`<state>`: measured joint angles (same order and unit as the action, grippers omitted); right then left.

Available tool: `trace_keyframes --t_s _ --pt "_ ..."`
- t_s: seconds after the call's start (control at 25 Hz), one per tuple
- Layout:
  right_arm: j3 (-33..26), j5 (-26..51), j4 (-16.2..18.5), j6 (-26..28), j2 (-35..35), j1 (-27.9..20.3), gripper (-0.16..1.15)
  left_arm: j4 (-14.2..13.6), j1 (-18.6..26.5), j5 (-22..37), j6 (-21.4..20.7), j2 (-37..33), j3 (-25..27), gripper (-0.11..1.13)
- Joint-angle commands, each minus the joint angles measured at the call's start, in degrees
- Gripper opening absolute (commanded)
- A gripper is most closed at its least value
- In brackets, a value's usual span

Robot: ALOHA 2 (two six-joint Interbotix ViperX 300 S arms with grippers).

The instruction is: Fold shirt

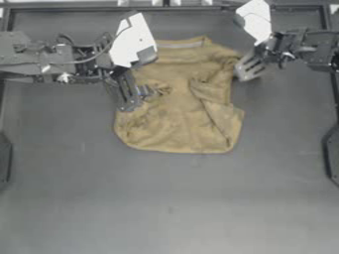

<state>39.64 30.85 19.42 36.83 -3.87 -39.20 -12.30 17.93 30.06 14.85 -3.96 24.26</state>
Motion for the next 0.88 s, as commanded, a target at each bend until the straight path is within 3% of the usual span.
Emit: trace_keyframes --t_s 0.04,0.28,0.88 --pt "-2.6 1.5 -0.3 -0.4 2.6 1.0 0.07 0.0 -0.4 -0.2 -0.1 -3.3 -0.6 0.97" --pt "-8.1 4.5 -0.4 -0.4 4.3 3.8 0.03 0.0 -0.4 -0.2 -0.1 -3.3 -0.6 0.97" --pt "-19.5 4.0 -5.5 0.1 -0.1 8.9 0.03 0.2 -0.8 -0.2 0.3 -9.3 4.8 0.97"
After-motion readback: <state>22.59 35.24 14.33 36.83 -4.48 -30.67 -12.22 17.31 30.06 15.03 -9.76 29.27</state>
